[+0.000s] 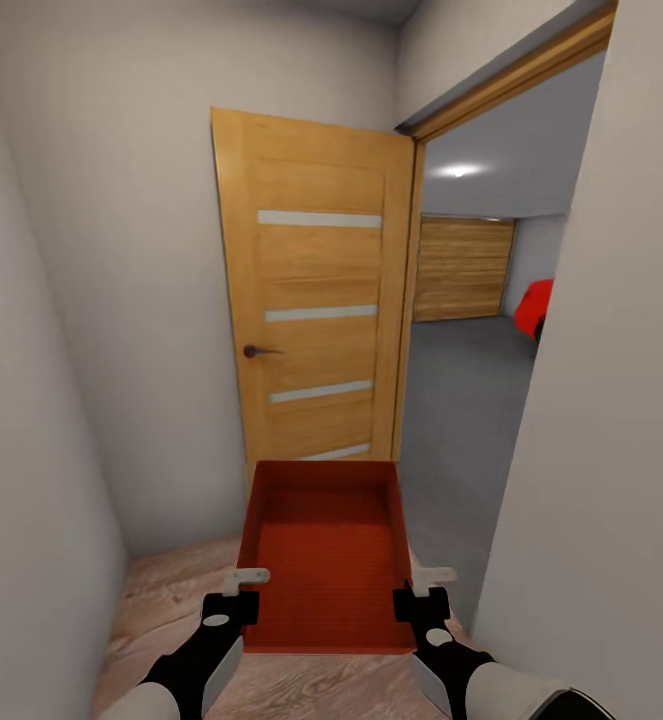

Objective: Move the two storage containers from the living room to the garage. In the garage, place one container on the floor and stack the other container on top of it (either order is fine).

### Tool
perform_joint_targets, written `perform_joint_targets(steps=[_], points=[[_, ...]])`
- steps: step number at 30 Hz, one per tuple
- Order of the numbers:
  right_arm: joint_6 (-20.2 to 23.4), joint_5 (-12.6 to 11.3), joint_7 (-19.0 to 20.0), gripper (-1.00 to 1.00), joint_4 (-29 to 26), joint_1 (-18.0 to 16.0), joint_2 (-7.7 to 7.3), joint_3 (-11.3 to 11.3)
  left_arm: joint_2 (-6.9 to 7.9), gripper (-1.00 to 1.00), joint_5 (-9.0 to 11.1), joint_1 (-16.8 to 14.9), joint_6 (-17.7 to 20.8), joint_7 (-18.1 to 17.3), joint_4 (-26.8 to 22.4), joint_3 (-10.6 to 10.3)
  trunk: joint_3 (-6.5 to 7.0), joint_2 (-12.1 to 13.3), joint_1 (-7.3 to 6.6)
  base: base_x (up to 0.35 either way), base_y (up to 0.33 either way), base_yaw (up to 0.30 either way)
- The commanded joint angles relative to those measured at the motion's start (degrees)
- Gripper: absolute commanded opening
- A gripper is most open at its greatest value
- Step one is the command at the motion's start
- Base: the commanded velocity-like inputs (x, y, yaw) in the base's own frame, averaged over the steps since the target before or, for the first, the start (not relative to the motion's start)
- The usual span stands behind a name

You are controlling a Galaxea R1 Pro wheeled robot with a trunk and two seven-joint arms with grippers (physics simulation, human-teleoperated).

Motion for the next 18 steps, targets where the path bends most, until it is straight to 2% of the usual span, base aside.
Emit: perform_joint_targets(steps=[1, 18], points=[[-0.32, -1.51, -0.32, -1.00, 0.25, -0.04, 0.02, 0.31, 0.04, -1.00, -0.12, -0.05, 0.21, 0.55, -0.45, 0.09, -0.09, -0.06, 0.03, 0.213, 0.205, -0.283], [-0.32, -1.51, -0.32, -1.00, 0.25, -0.04, 0.02, 0.31, 0.04, -1.00, -0.12, -0.05, 0.21, 0.64, -0.53, 0.13, -0.09, -0.06, 0.03, 0.180, 0.153, -0.283]])
